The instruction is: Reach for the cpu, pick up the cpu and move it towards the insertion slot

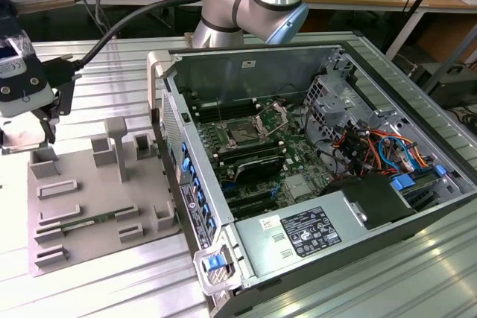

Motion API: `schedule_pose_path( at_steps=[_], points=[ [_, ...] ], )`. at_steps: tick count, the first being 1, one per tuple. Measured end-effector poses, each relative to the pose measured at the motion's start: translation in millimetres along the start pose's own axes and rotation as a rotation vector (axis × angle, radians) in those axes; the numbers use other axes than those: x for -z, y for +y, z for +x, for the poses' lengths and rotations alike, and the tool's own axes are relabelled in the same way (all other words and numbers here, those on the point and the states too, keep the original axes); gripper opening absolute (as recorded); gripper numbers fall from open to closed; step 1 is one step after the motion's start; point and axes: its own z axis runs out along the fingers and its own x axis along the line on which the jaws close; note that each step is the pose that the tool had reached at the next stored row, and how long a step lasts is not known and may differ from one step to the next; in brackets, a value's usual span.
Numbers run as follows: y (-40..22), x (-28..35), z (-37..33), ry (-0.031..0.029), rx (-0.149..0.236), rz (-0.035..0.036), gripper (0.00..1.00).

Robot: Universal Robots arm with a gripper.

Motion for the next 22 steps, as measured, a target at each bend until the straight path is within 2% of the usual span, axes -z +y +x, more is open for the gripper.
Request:
schedule_pose_path(
  at_steps=[22],
  points=[
    [0.7, 20.5, 0.0, 0.0, 0.0, 0.0, 0.55]
  ],
)
